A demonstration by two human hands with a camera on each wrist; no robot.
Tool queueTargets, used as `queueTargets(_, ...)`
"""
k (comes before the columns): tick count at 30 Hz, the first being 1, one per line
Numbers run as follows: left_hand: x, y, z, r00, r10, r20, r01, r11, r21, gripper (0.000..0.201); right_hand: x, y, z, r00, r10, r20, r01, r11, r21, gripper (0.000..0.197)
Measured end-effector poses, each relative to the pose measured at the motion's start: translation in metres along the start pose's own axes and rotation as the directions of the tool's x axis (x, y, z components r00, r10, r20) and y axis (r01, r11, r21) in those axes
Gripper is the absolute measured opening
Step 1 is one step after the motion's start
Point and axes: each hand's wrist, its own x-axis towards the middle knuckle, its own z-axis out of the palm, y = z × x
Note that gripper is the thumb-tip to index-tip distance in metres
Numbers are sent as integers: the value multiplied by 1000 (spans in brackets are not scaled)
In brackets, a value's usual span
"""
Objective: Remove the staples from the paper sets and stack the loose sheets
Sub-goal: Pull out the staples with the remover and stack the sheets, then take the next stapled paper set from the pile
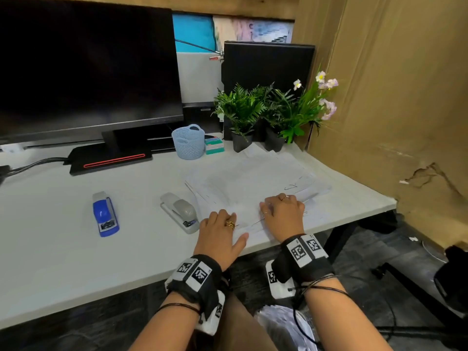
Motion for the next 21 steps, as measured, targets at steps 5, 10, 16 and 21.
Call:
queueTargets(5,2,-1,1,1000,-4,13,7,972,-235,59,4,-9,3,998,35,44,-35,999,-10,36)
queueTargets(10,6,-7,3,996,-63,-58,39,935,-354,40,-2,-4,9,999,32,-14,-28,979,200,24)
queueTargets(16,8,-8,2,992,-98,-75,70,946,-317,44,-21,10,26,997,-46,-60,62,945,322,38)
queueTargets(21,11,-1,-11,976,-191,-101,161,955,-250,41,-28,13,31,995,-46,-84,73,933,353,43)
